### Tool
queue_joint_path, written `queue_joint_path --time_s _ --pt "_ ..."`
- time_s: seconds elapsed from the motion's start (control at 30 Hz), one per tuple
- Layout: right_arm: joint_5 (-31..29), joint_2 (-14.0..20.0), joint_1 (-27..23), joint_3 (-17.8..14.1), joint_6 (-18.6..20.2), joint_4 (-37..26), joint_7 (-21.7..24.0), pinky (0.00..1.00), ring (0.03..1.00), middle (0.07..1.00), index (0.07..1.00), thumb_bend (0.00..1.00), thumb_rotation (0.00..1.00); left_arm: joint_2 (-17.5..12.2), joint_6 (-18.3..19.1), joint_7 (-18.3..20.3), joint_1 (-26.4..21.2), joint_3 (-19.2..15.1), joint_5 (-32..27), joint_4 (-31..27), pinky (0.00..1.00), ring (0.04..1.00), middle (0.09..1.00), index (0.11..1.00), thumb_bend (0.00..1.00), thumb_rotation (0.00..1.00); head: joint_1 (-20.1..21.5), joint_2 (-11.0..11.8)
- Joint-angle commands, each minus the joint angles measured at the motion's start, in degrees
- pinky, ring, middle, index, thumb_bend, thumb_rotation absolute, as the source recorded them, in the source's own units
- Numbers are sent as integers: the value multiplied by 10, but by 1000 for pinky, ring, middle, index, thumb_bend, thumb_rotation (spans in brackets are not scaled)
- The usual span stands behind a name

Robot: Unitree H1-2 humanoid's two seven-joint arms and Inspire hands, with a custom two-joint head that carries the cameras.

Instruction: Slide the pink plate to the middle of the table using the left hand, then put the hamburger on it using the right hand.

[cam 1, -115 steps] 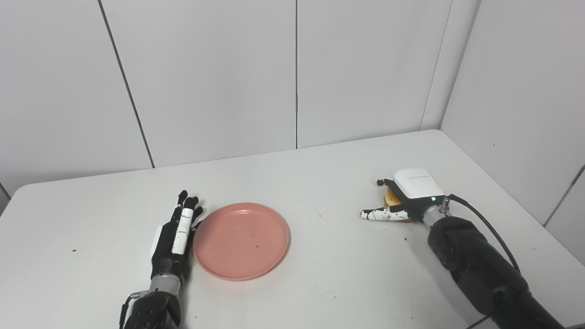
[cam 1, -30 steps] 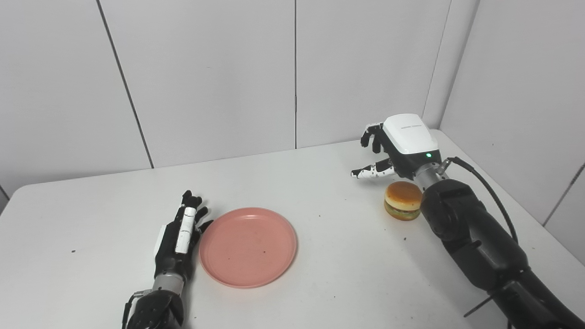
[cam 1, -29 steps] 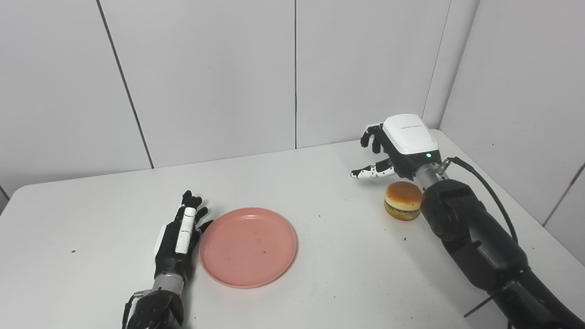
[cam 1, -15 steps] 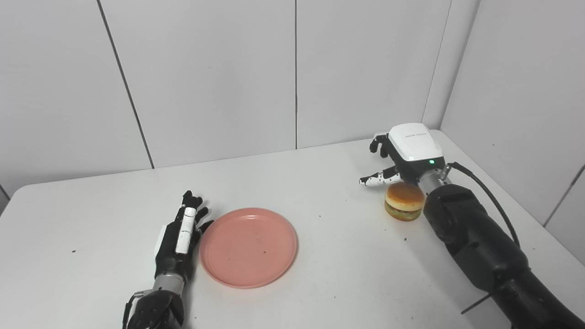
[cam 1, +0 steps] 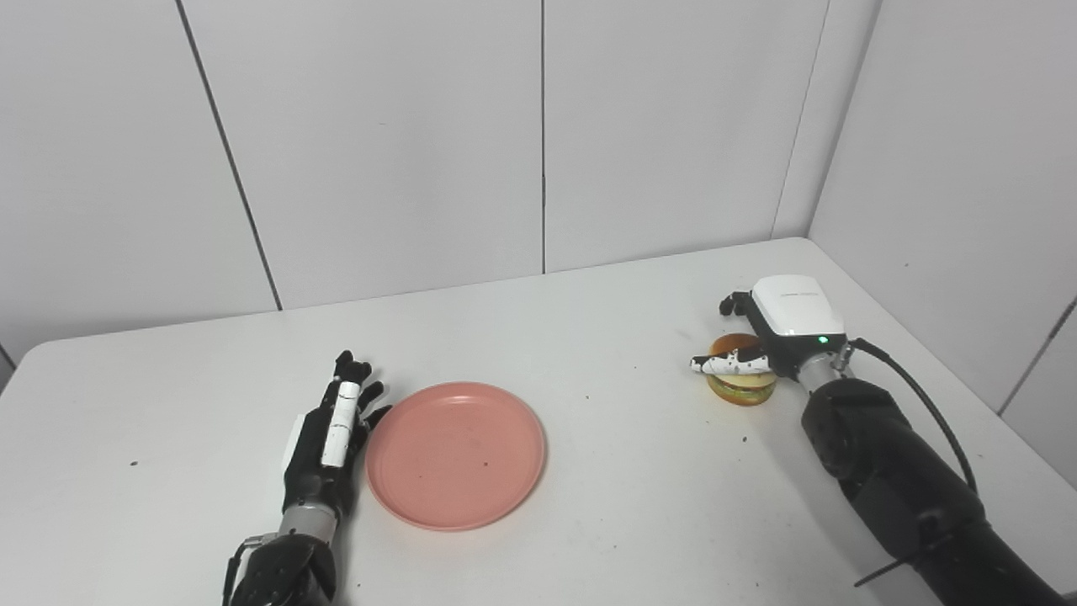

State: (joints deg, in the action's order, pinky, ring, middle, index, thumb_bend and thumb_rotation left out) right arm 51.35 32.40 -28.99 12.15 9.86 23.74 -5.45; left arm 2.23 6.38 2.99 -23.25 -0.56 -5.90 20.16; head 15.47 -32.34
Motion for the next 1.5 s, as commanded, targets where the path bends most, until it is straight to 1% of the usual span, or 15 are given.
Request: queue_joint_path --time_s 0.0,0.13,0.2,0.23,0.43,0.57,0.67,0.8,0.93,0.97,1.0,1.07,1.27,1.4,1.47 --pt "0 15 -26 -1 -6 2 -14 540 640 694 651 831 648 -2 19 7 -6 5 2 -4 810 922 962 1000 853 873 -1 0" --pt "-14 10 -22 -1 9 0 5 562 662 714 667 836 660 -3 22 10 -6 6 1 -7 822 927 963 1000 856 871 -2 -1" --pt "-20 5 -17 -1 19 -7 14 561 664 712 667 836 651 -3 25 10 -6 6 1 -9 770 926 964 1000 854 873 -2 -1" --pt "-24 2 -14 -2 26 -12 22 563 674 721 667 827 645 -3 27 11 -7 6 1 -9 808 926 965 1000 853 875 -2 -1" --pt "-45 -9 -3 -9 38 -19 34 547 662 714 662 805 623 -4 27 11 -7 5 2 -7 872 926 964 1000 853 871 -3 -1" --pt "-53 -12 3 -10 42 -21 39 530 657 706 655 800 605 -3 30 10 -7 5 3 -9 784 918 962 1000 859 872 -5 -2" --pt "-57 -14 6 -7 48 -21 42 540 669 716 660 799 602 -3 31 11 -7 5 2 -11 851 922 965 1000 854 877 -5 -2" --pt "-59 -12 8 -4 43 -16 36 527 646 704 656 794 604 -3 32 14 -8 3 -3 -11 723 919 964 1000 847 867 -5 -2" --pt "-62 -11 9 -5 43 -16 35 511 628 695 658 792 605 -3 31 13 -7 2 -3 -11 721 916 962 1000 840 863 -3 -3" --pt "-63 -10 9 -6 41 -15 33 493 614 687 656 794 601 -3 31 12 -7 3 -2 -11 790 917 962 1000 845 864 -3 -3" --pt "-64 -9 9 -7 40 -15 33 485 603 680 656 795 599 -2 31 11 -6 4 0 -12 792 915 961 1000 847 867 -3 -3" --pt "-65 -8 10 -7 42 -17 35 471 586 673 658 788 603 -2 32 11 -5 5 0 -13 701 909 960 1000 850 868 -2 -4" --pt "-73 -7 16 -9 38 -17 35 443 562 653 652 784 587 -3 35 13 -4 4 -3 -17 739 915 965 1000 849 872 -2 -8" --pt "-75 -8 20 -7 41 -13 33 444 558 651 651 783 589 -2 38 13 -3 2 -5 -18 652 912 966 1000 843 856 -2 -8" --pt "-76 -9 21 -5 38 -8 29 415 519 614 630 771 574 -3 38 13 -3 4 -2 -19 639 910 964 1000 845 862 -2 -9"
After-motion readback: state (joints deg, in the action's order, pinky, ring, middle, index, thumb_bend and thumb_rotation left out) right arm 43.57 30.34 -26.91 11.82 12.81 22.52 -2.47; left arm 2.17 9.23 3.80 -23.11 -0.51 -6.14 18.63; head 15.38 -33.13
